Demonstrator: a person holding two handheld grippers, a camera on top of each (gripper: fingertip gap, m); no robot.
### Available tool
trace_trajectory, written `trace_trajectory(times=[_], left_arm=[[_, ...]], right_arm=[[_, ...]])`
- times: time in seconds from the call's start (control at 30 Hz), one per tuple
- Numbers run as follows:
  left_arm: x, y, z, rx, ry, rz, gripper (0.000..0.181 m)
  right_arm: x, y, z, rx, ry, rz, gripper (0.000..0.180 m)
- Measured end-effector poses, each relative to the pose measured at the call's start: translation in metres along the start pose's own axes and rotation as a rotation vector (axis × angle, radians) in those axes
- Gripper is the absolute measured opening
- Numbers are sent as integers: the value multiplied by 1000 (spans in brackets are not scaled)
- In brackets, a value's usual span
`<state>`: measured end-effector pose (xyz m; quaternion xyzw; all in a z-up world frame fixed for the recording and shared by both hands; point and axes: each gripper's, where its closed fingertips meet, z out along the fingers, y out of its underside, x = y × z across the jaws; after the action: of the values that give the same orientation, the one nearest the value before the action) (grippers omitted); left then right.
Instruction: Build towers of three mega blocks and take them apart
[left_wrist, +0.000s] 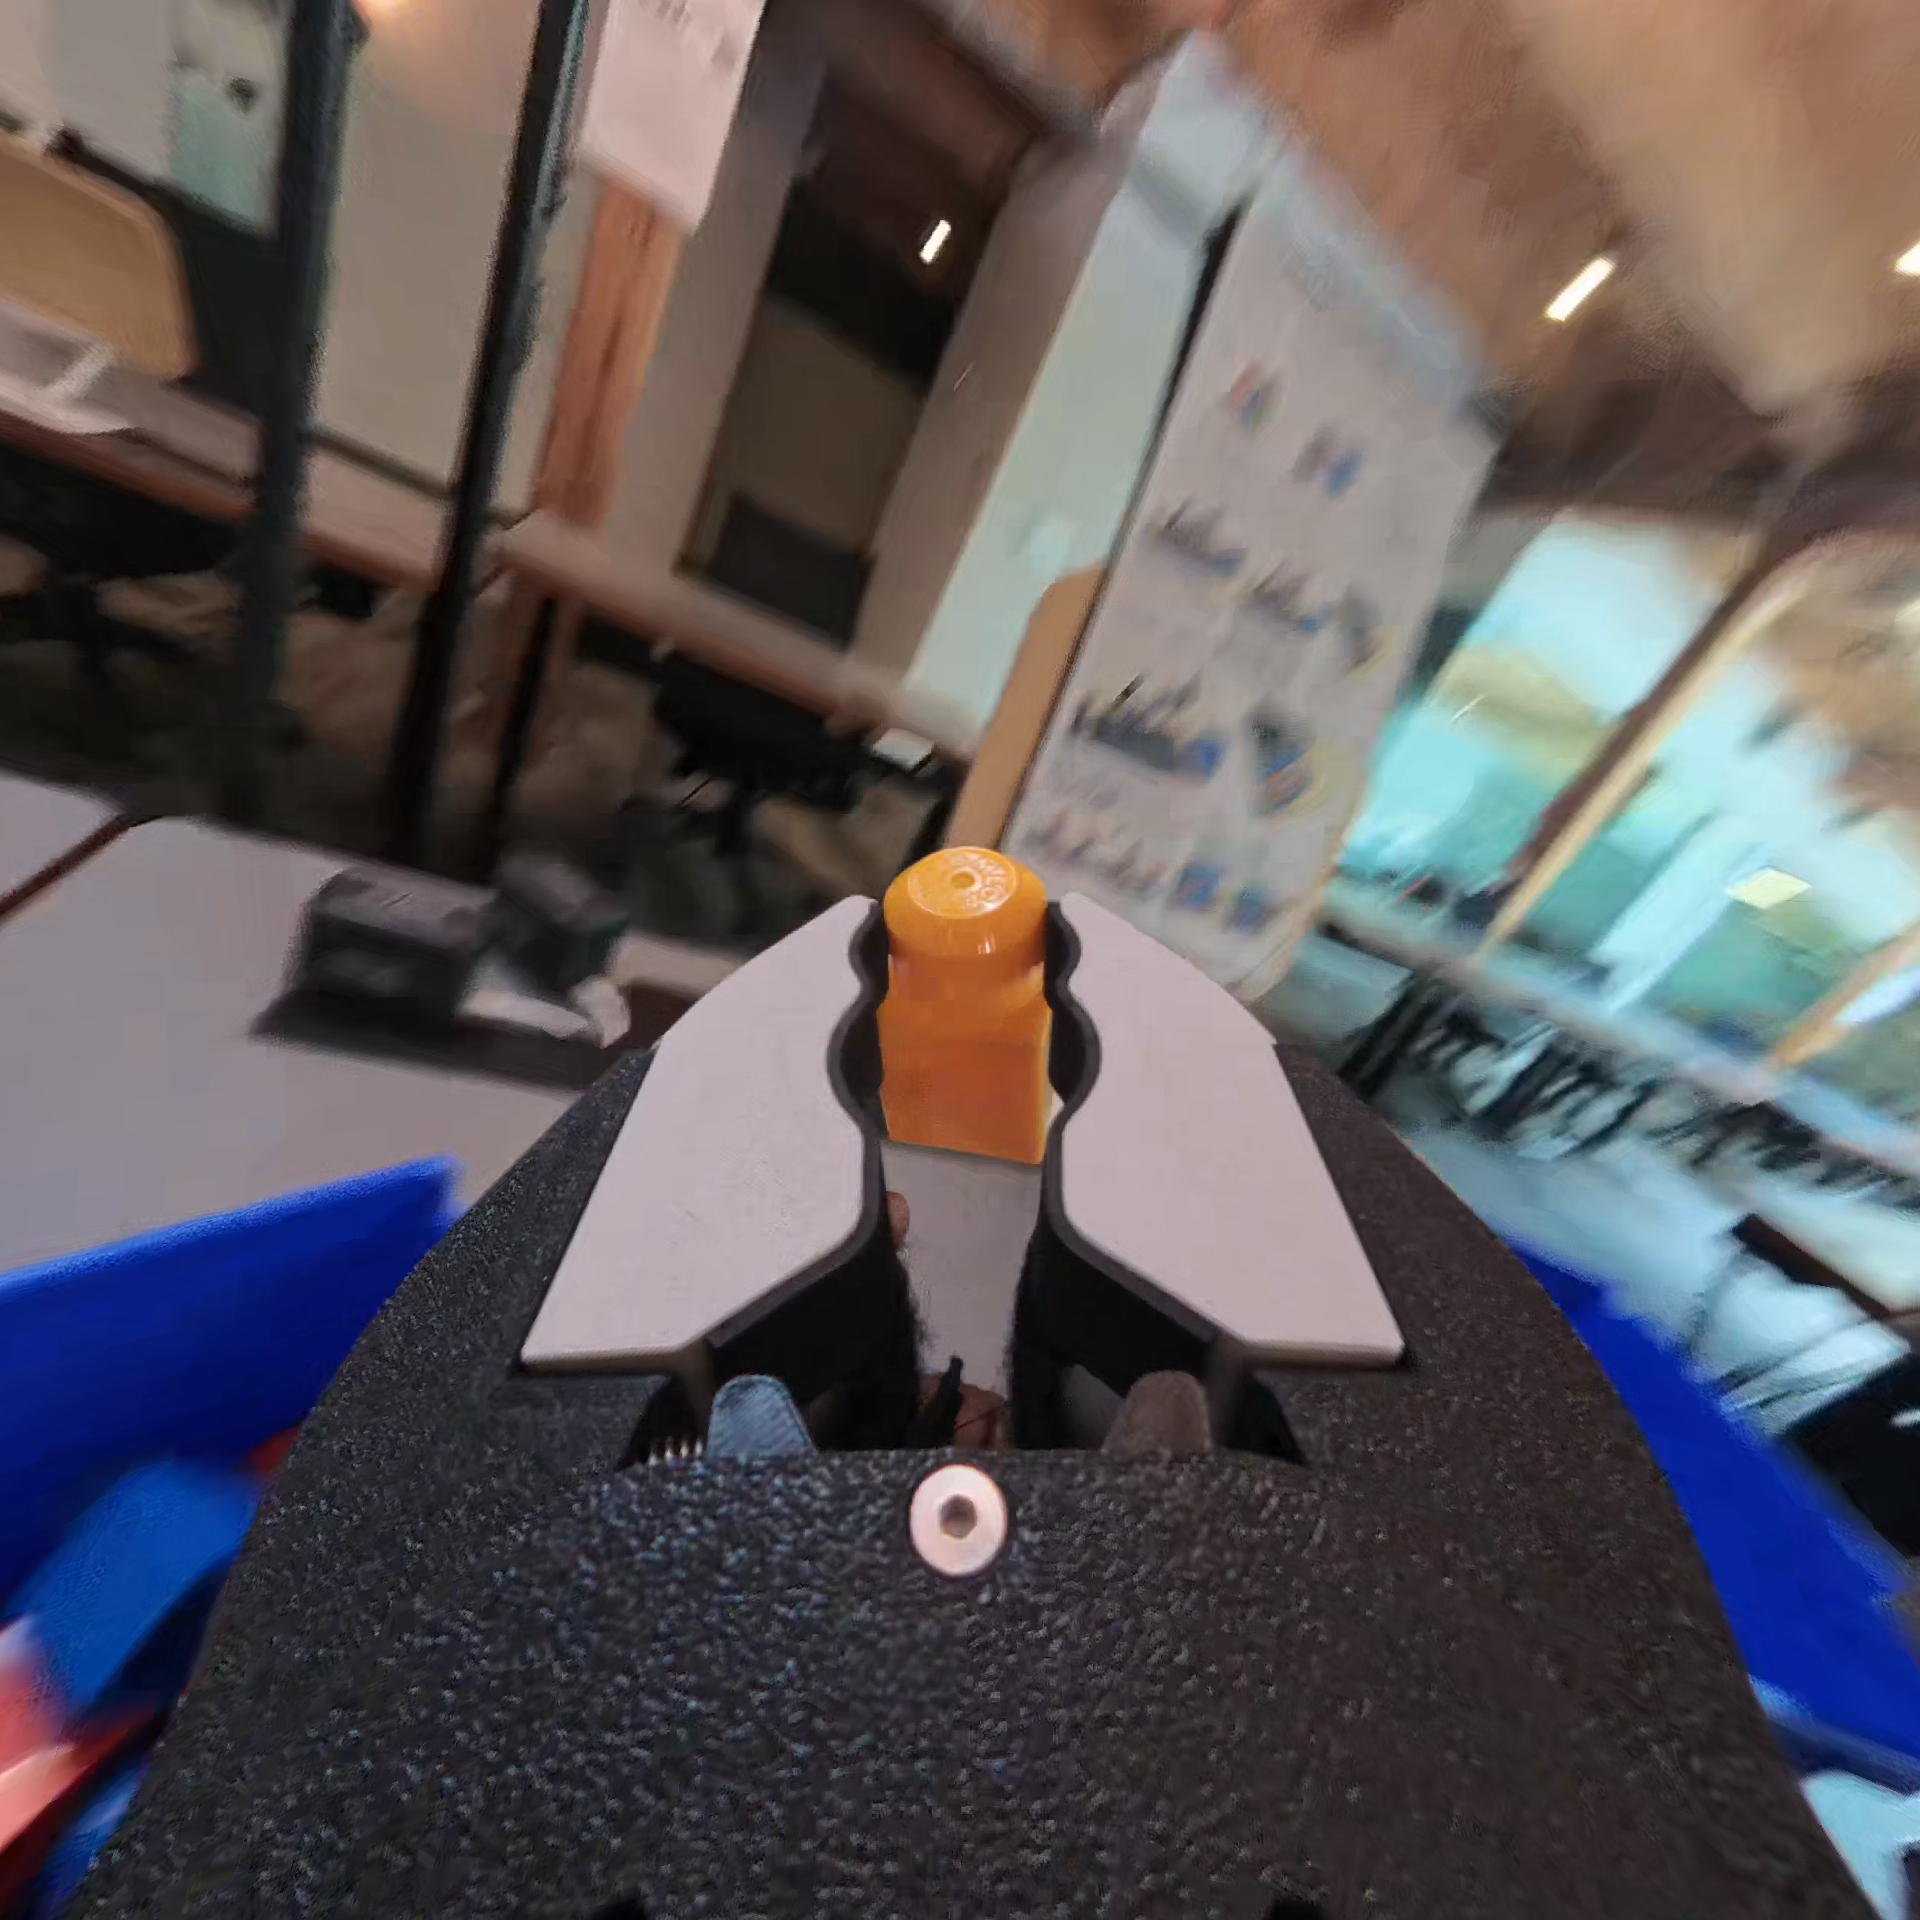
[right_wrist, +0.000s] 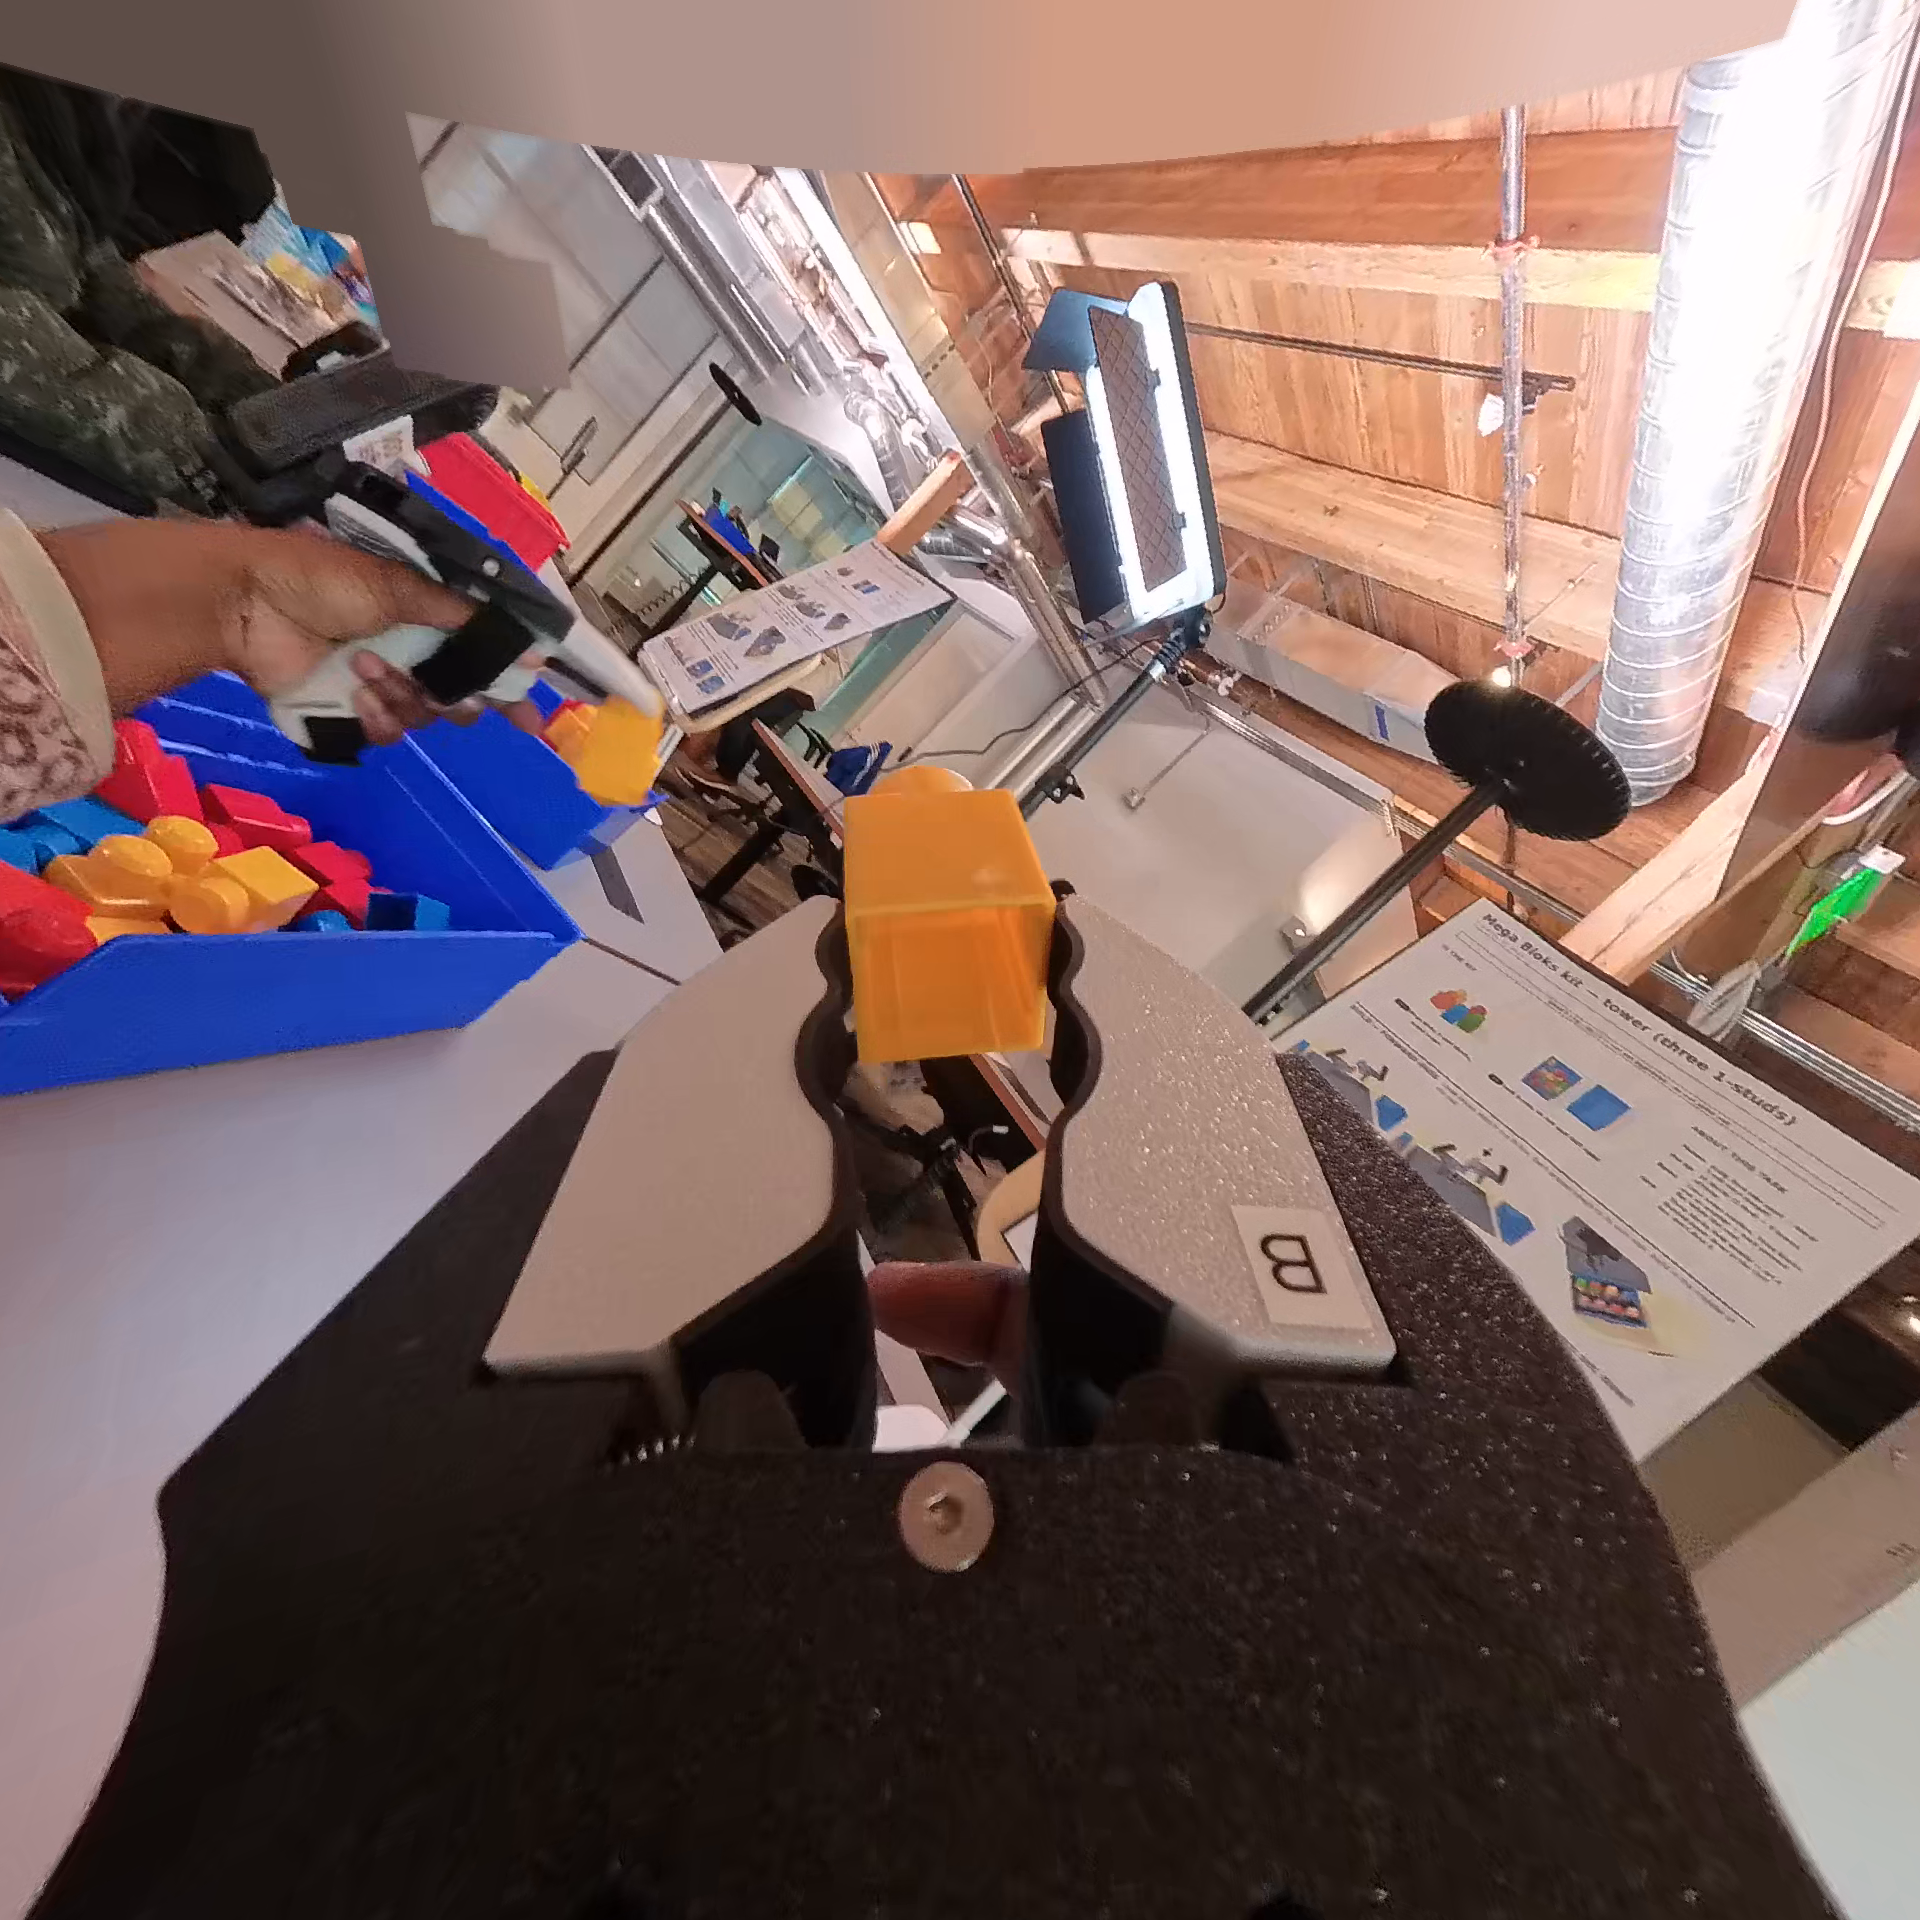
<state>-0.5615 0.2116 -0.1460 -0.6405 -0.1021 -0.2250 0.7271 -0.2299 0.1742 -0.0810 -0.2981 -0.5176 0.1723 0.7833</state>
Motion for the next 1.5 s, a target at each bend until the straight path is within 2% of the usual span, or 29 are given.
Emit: trace_trajectory(times=[0.1,0.17,0.33,0.57,0.83,1.13,1.5], left_arm=[[49,-42,-7,265,354,-315,28],[79,-51,-6,296,549,-473,28],[158,-40,10,194,844,-654,28],[240,-13,17,18,1047,-727,28],[254,-8,14,-13,1084,-689,28],[275,3,7,-56,1145,-578,28],[283,9,9,-42,1065,-464,28]], right_arm=[[-4,-6,8,49,8,7,35],[-7,-9,14,70,21,8,35],[-10,-21,29,117,111,-54,36],[-22,-24,44,21,224,-382,36],[-24,-35,39,54,248,-501,36],[-23,-40,38,80,259,-497,36],[-17,-41,35,107,312,-508,35]])
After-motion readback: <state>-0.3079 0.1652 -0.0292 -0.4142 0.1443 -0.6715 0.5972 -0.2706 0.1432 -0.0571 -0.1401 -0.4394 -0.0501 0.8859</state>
